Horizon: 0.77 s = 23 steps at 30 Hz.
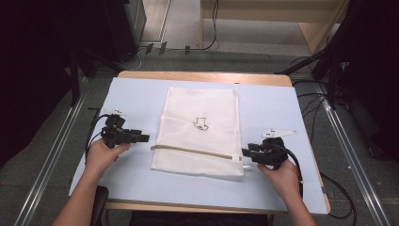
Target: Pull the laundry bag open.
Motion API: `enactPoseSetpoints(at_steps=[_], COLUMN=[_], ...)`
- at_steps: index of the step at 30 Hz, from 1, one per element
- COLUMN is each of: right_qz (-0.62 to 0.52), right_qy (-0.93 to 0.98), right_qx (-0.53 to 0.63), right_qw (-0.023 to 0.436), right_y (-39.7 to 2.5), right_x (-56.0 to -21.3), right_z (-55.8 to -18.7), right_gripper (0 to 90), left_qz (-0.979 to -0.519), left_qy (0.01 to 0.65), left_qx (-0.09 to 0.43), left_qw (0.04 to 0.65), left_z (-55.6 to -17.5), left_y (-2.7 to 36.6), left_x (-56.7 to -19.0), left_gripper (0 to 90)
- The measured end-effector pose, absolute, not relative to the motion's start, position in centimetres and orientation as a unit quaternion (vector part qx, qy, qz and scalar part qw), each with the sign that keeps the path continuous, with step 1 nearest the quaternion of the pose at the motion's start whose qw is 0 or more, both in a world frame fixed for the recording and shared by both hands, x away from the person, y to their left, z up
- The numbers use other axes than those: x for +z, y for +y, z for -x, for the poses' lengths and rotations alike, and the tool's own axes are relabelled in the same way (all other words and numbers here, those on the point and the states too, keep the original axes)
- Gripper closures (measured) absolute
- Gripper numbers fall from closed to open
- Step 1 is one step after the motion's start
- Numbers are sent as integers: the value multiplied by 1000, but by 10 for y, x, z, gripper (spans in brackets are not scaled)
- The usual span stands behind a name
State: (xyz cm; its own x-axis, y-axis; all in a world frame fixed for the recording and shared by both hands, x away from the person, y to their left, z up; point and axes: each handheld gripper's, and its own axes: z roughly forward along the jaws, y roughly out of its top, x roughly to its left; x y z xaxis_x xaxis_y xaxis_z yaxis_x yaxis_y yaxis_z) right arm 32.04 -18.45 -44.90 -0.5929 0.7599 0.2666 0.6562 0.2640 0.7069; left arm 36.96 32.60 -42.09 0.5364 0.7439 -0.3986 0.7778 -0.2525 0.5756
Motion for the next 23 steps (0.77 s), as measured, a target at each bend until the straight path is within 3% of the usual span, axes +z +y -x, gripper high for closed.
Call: enactPoseSetpoints(at_steps=[23], right_qz=[-471], right_qy=[770], right_qx=[420], right_qw=[92], right_y=[-218], right_x=[-452], right_z=[-329], right_gripper=[554], left_qz=[-772], left_qy=[510], left_qx=[-4], left_qw=[380], left_z=[-372], left_y=[349], left_x=[-424], left_gripper=[395])
